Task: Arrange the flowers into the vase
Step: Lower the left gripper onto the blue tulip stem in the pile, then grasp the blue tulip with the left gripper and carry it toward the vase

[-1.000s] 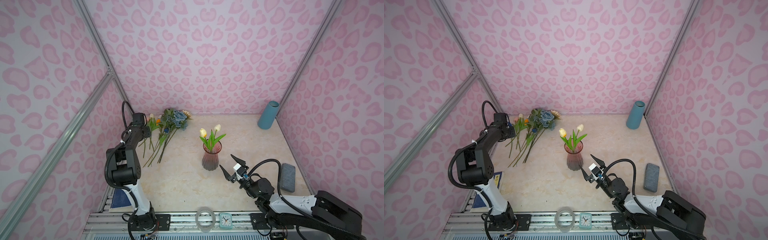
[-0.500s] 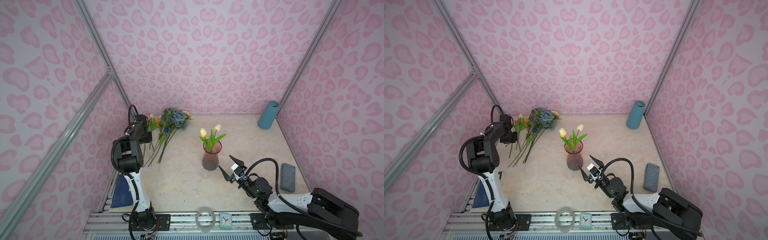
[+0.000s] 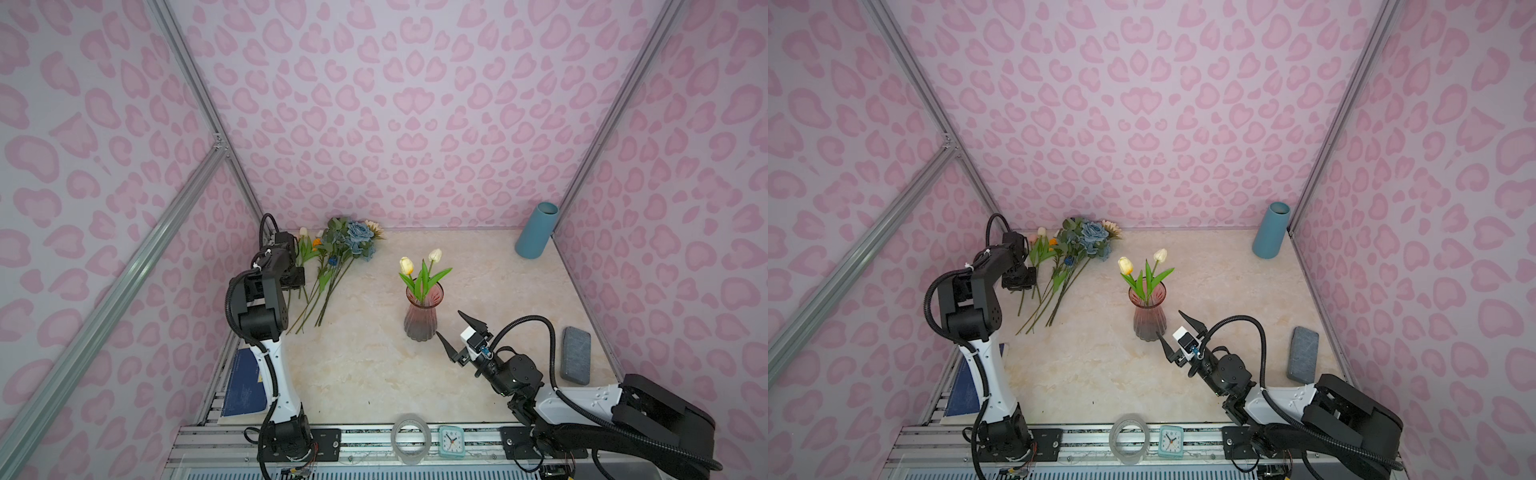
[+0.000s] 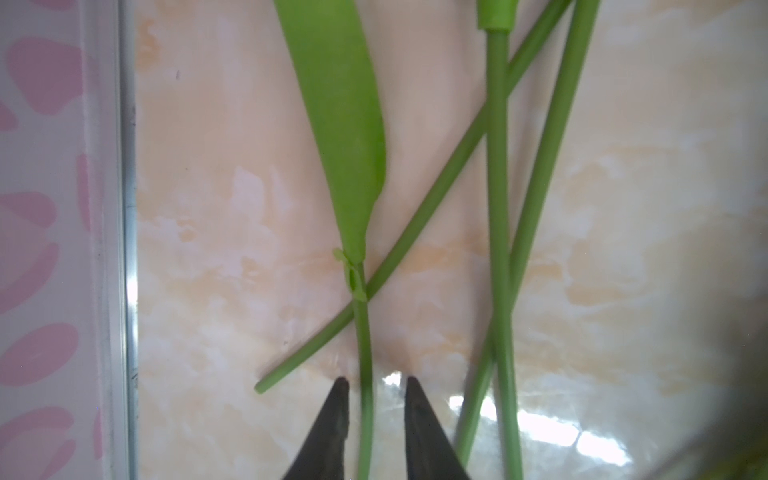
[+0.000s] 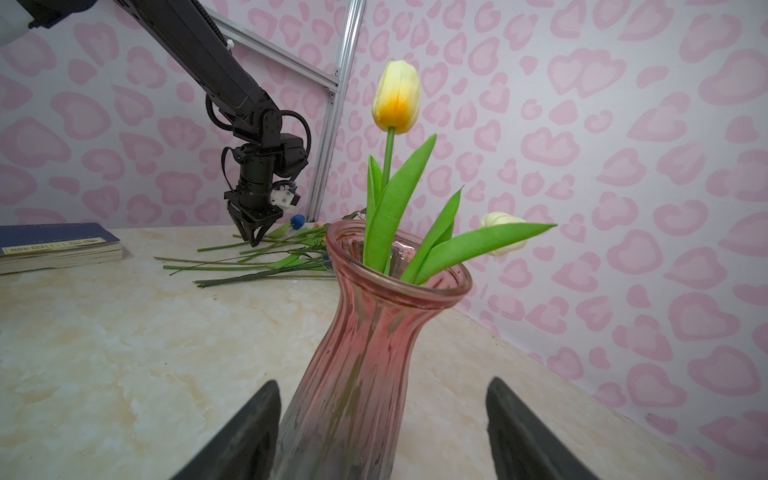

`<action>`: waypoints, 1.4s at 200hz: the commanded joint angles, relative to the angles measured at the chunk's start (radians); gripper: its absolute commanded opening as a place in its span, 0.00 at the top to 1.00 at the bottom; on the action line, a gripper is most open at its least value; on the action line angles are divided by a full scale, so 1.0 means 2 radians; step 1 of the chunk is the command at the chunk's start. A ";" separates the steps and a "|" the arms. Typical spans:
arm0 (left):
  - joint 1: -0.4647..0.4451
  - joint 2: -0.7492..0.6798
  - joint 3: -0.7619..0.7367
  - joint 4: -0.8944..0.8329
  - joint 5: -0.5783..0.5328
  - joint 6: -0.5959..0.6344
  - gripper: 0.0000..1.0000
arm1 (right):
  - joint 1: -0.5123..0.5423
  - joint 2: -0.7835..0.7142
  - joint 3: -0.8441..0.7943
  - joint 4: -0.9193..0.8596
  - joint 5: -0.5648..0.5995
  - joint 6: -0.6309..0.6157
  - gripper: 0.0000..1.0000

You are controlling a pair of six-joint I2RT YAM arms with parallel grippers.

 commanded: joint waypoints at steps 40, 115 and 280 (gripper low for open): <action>0.000 0.007 -0.002 -0.022 -0.002 -0.004 0.83 | 0.000 -0.007 -0.001 0.012 0.005 -0.004 0.23; 0.000 -0.016 -0.013 -0.021 -0.002 -0.017 0.97 | 0.001 -0.021 0.000 -0.004 0.001 -0.004 0.23; -0.050 -0.259 -0.161 0.110 0.027 -0.080 0.97 | 0.001 0.025 0.007 0.026 0.012 0.001 0.23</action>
